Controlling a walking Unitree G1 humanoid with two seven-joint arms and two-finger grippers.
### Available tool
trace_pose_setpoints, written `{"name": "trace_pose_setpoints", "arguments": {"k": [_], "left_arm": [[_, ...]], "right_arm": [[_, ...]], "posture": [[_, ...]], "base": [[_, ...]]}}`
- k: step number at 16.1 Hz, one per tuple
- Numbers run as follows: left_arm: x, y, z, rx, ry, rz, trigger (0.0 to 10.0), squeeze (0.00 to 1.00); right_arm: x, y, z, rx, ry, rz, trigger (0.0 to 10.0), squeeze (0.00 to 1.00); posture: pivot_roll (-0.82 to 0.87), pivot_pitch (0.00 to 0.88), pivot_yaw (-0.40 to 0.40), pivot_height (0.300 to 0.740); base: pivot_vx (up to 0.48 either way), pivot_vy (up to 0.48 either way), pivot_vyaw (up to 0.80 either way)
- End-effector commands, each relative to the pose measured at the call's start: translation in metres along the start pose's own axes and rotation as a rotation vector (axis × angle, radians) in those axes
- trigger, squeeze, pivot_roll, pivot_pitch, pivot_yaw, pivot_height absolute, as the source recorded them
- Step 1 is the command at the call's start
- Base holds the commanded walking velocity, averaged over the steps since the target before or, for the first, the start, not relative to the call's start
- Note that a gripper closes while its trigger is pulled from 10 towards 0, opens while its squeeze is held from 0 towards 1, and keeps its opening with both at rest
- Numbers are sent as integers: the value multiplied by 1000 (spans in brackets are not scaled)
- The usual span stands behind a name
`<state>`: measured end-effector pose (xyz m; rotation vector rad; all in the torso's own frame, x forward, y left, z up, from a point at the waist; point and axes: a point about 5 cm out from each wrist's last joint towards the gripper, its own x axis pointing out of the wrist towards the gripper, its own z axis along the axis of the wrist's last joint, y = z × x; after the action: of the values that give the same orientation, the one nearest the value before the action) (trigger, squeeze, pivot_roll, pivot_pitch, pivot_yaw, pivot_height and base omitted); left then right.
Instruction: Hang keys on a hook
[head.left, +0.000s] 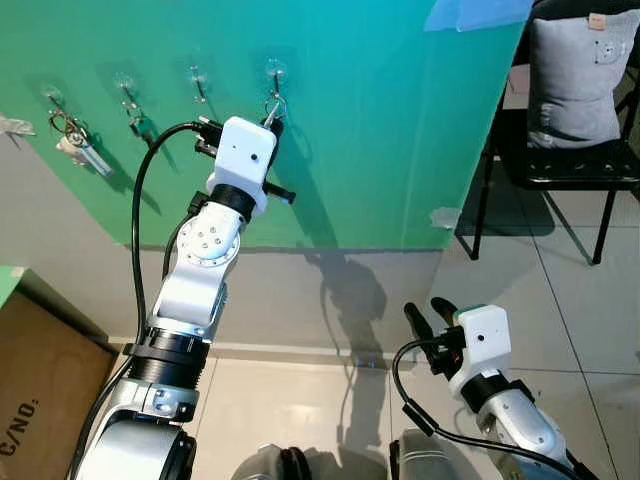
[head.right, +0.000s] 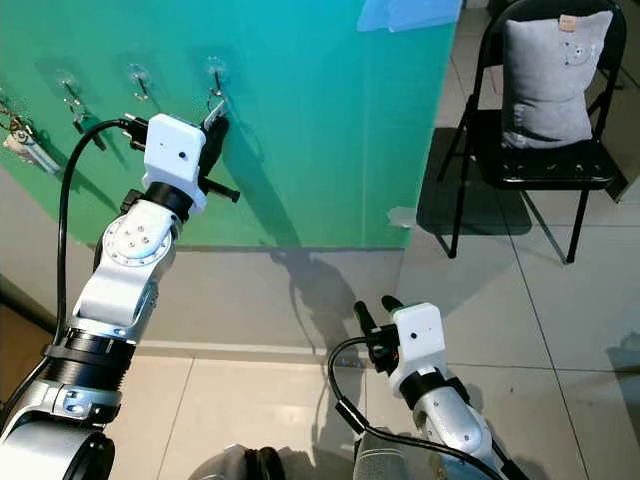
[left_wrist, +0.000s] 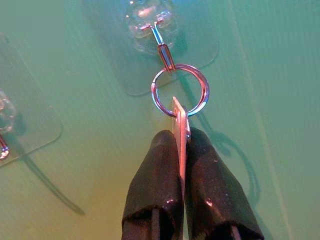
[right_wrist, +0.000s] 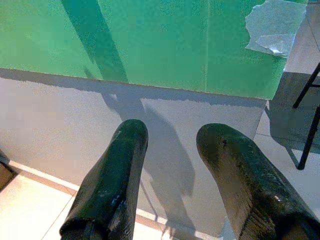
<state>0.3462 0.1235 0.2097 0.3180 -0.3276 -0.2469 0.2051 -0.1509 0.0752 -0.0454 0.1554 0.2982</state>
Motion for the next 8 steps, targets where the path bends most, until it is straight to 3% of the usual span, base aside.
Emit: {"name": "trace_pose_setpoints", "arguments": {"k": [1,2,3,8], "left_arm": [[-6,-5,-23,17,115,-41,0,0],[-6,-7,-25,51,131,-46,1647,0],[-6,-9,-27,40,142,-46,10000,1000],[-15,-10,-42,37,211,-89,10000,1000]], "right_arm": [[0,2,-3,3,13,8,10000,0],[1,2,-2,-3,14,8,10000,0],[1,1,-2,1,11,-4,10000,0],[8,-5,5,7,-6,-41,10000,0]], "posture": [[-364,118,151,716],[-364,118,151,716],[-364,118,150,716],[-350,112,146,716]], "base": [[0,0,0],[0,0,0],[0,0,0],[0,0,0]]}}
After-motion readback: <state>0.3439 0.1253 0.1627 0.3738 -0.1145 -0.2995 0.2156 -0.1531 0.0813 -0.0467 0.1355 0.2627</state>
